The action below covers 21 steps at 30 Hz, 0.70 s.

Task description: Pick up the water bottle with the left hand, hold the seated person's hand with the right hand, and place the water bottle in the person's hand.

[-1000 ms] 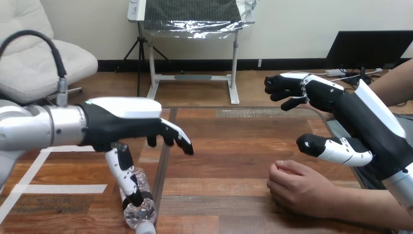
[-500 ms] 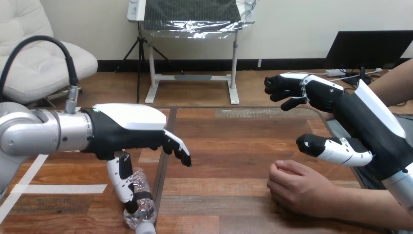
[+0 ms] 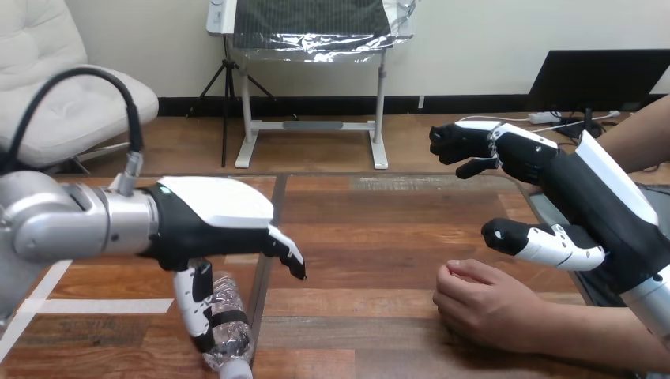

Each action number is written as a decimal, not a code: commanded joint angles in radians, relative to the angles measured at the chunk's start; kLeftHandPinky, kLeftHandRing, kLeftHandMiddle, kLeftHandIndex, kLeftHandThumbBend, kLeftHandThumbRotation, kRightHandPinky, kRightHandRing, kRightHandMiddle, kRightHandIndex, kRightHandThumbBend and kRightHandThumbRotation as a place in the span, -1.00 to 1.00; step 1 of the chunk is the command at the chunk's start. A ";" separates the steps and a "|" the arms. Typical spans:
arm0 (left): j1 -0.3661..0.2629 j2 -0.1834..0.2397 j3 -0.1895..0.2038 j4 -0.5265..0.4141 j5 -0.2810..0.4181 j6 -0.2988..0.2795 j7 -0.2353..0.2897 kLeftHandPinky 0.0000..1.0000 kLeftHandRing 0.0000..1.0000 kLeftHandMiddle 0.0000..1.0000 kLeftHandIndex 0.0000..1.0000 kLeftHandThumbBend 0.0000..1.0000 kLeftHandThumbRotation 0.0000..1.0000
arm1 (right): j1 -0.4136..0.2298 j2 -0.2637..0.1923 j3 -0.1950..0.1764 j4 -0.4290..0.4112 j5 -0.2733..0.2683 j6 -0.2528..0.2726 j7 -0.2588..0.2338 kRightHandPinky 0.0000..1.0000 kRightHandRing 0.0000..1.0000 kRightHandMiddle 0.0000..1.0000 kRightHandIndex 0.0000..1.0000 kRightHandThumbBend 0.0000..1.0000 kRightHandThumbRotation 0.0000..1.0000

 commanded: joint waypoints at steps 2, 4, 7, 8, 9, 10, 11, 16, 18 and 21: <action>-0.007 0.020 -0.011 -0.038 0.051 -0.024 0.046 0.58 0.68 0.73 0.67 1.00 -0.91 | -0.053 -0.007 -0.030 0.009 0.020 -0.022 0.001 0.42 0.55 0.58 0.61 0.83 0.64; -0.003 0.020 -0.014 -0.040 0.064 -0.034 0.053 0.59 0.68 0.73 0.67 1.00 -0.90 | -0.055 -0.007 -0.031 0.014 0.019 -0.025 0.001 0.42 0.55 0.58 0.61 0.82 0.65; 0.003 0.020 -0.016 -0.041 0.084 -0.053 0.069 0.58 0.68 0.73 0.67 1.00 -0.90 | -0.057 -0.007 -0.032 0.018 0.018 -0.026 0.001 0.42 0.54 0.58 0.61 0.83 0.65; 0.005 0.020 -0.017 -0.042 0.090 -0.059 0.074 0.58 0.67 0.73 0.66 1.00 -0.89 | -0.057 -0.007 -0.032 0.018 0.018 -0.025 0.001 0.42 0.54 0.58 0.61 0.83 0.65; 0.007 0.020 -0.017 -0.042 0.095 -0.063 0.078 0.58 0.67 0.72 0.66 1.00 -0.89 | -0.057 -0.007 -0.032 0.018 0.017 -0.025 0.000 0.42 0.54 0.58 0.60 0.83 0.66; 0.010 0.020 -0.019 -0.038 0.099 -0.074 0.085 0.57 0.66 0.72 0.66 1.00 -0.88 | -0.057 -0.007 -0.032 0.019 0.017 -0.025 0.000 0.41 0.54 0.58 0.60 0.84 0.66; 0.012 0.020 -0.019 -0.035 0.100 -0.080 0.089 0.57 0.66 0.72 0.65 1.00 -0.88 | -0.058 -0.007 -0.032 0.020 0.017 -0.025 0.000 0.41 0.54 0.58 0.60 0.84 0.66; 0.022 0.021 -0.022 -0.030 0.110 -0.100 0.103 0.56 0.66 0.71 0.65 1.00 -0.89 | -0.060 -0.007 -0.032 0.025 0.025 -0.024 0.006 0.42 0.55 0.58 0.60 0.83 0.67; 0.026 0.022 -0.022 -0.028 0.112 -0.107 0.109 0.56 0.65 0.70 0.64 1.00 -0.89 | -0.060 -0.007 -0.032 0.026 0.025 -0.025 0.006 0.42 0.55 0.58 0.60 0.82 0.67; 0.031 0.024 -0.024 -0.027 0.114 -0.115 0.112 0.56 0.65 0.70 0.64 1.00 -0.88 | -0.061 -0.007 -0.033 0.024 0.024 -0.022 0.005 0.43 0.56 0.59 0.60 0.82 0.68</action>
